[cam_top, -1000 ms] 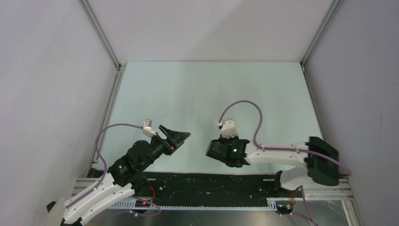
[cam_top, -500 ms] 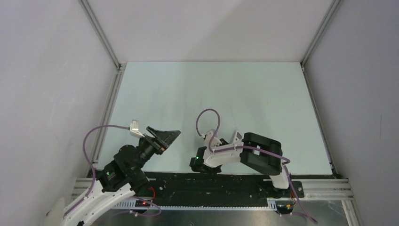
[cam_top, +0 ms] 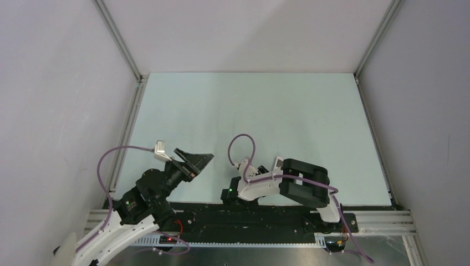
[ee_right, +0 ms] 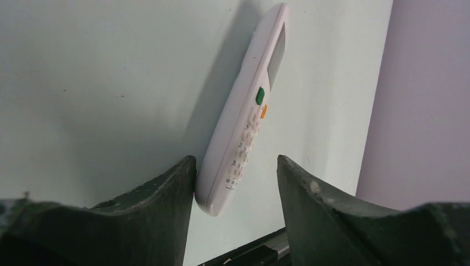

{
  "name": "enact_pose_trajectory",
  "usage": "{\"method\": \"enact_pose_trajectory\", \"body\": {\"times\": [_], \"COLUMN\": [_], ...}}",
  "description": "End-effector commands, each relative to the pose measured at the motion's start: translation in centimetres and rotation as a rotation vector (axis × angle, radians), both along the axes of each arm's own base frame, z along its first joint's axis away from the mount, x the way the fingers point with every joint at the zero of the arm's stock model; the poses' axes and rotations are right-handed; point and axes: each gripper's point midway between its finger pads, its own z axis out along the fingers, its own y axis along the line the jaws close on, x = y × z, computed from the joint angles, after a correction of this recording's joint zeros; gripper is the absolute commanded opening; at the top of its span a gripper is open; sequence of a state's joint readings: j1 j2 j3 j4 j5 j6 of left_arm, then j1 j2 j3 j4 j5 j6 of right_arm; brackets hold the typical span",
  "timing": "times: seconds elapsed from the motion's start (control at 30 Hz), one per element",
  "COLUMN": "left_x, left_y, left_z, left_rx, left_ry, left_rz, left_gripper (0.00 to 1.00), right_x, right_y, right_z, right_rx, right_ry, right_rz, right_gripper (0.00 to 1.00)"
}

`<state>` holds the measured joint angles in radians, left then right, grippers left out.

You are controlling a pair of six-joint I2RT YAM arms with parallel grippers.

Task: Load the batteries into the remote control
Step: Turn over the remote control at the center of the board, then reset both arms

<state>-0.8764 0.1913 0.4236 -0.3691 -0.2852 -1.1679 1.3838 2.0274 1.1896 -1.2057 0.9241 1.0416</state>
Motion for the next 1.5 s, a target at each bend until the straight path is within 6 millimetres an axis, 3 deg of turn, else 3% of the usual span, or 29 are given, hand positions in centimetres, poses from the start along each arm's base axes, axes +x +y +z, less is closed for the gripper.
{"method": "enact_pose_trajectory", "body": {"times": [0.0, 0.2, 0.57, 0.63, 0.67, 0.7, 0.73, 0.83, 1.03, 1.07, 1.1, 1.13, 1.2, 1.37, 1.47], "left_x": [0.1, 0.0, 0.1, 0.2, 0.3, 0.4, 0.4, 0.6, 1.0, 1.1, 1.2, 1.3, 1.4, 1.5, 1.6], "left_y": [0.5, 0.5, 0.5, 0.5, 0.6, 0.6, 0.7, 0.9, 1.0, 1.0, 0.9, 0.9, 1.0, 1.6, 2.1], "left_z": [1.1, 1.3, 1.5, 1.5, 1.5, 1.4, 1.2, 0.9, -0.2, -0.5, -0.8, -1.4, -2.2, -4.2, -5.4], "left_rx": [-0.002, 0.002, 0.017, 0.025, 0.035, 0.042, 0.057, 0.082, 0.141, 0.160, 0.179, 0.197, 0.227, 0.289, 0.340], "left_ry": [-0.039, -0.043, -0.047, -0.051, -0.055, -0.057, -0.064, -0.072, -0.075, -0.075, -0.076, -0.069, -0.059, -0.025, 0.000], "left_rz": [0.015, 0.012, 0.013, 0.016, 0.017, 0.022, 0.023, 0.036, 0.043, 0.042, 0.039, 0.040, 0.042, 0.061, 0.072], "left_gripper": [1.00, 1.00, 1.00, 1.00, 1.00, 1.00, 1.00, 1.00, 1.00, 1.00, 1.00, 1.00, 1.00, 1.00, 1.00], "right_x": [-0.1, -0.4, -0.3, -0.3, 0.0, -0.2, 0.4, 1.9, 4.7, 5.0, 5.3, 5.5, 5.7, 4.7, 4.0], "right_y": [1.1, 2.0, 7.3, 7.8, 9.0, 8.3, 9.6, 7.9, 5.0, 3.8, 3.3, 1.9, -0.2, -6.1, -8.7], "right_z": [-0.3, 0.1, 2.9, 3.4, 3.8, 3.8, 4.6, 6.3, 11.1, 10.0, 11.7, 10.6, 12.4, 10.8, 11.5], "right_rx": [0.039, 0.128, 0.474, 0.578, 0.668, 0.731, 0.843, 1.045, 1.309, 1.339, 1.419, 1.436, 1.505, 1.423, 1.452], "right_ry": [0.003, 0.005, 0.063, 0.084, 0.081, 0.117, 0.105, 0.089, -0.048, -0.040, -0.079, -0.084, -0.165, -0.201, -0.281], "right_rz": [0.005, 0.012, 0.161, 0.162, 0.168, 0.162, 0.167, 0.127, 0.109, 0.064, 0.070, 0.030, 0.029, -0.096, -0.117], "right_gripper": [0.63, 0.69, 0.76, 0.76, 0.77, 0.81, 0.83, 0.91, 0.93, 0.93, 0.93, 0.93, 0.93, 0.93, 0.93]}}
